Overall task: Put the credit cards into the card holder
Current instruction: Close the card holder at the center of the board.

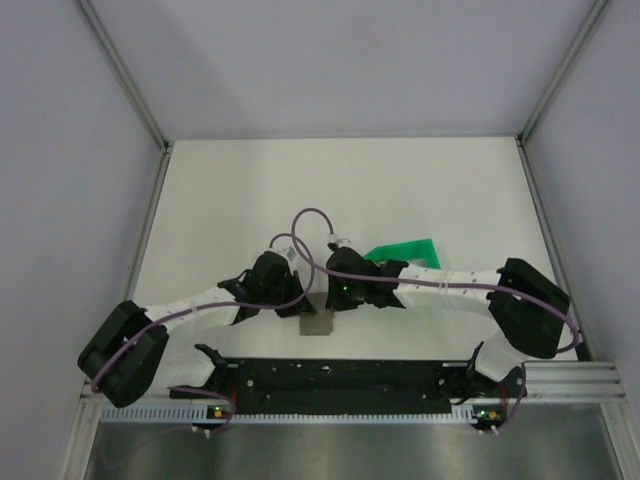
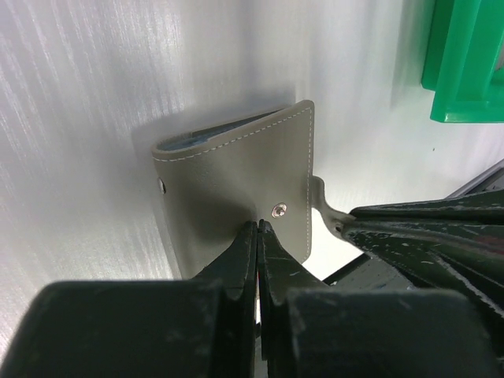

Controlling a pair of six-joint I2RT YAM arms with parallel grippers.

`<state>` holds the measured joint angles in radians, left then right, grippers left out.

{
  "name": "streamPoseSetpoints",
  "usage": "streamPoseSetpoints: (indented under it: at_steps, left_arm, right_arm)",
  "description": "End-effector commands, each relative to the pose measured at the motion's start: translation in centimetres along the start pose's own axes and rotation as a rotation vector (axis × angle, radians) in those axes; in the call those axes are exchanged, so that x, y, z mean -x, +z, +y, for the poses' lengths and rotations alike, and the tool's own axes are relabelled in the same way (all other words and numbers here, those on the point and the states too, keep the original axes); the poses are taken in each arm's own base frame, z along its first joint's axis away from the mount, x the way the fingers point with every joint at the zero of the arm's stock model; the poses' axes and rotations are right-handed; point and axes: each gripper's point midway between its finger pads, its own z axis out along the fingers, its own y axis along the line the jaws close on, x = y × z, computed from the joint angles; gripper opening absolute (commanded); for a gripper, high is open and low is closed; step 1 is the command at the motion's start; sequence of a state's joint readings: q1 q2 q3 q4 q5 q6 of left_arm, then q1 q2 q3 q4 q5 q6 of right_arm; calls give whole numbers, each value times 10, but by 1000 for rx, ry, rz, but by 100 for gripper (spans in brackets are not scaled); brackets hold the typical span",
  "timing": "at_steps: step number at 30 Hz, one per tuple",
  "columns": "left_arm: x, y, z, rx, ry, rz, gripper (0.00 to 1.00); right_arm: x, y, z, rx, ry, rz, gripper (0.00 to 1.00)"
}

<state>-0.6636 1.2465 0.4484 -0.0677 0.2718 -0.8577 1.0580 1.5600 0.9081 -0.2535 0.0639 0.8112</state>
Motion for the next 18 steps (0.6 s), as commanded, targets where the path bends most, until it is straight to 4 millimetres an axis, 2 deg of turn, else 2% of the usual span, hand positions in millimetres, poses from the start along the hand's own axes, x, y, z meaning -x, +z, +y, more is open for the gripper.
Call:
streamPoseSetpoints:
  at_steps: [1, 5, 8, 12, 15, 18]
  left_arm:
    - [2, 2, 6, 21, 14, -22, 0]
    - [2, 2, 7, 17, -4, -31, 0]
    - [1, 2, 6, 10, -10, -37, 0]
    - [2, 2, 6, 10, -12, -40, 0]
    - [3, 1, 5, 11, -12, -41, 0]
    - [6, -1, 3, 12, -6, -51, 0]
  right_arm:
    - [6, 6, 30, 70, -28, 16, 2]
    - [5, 10, 35, 83, -21, 24, 8]
    - [7, 9, 35, 86, -18, 20, 16]
    - [20, -4, 44, 123, -25, -24, 28]
    - [32, -21, 53, 185, -25, -54, 31]
    - [44, -40, 50, 208, -22, -108, 31]
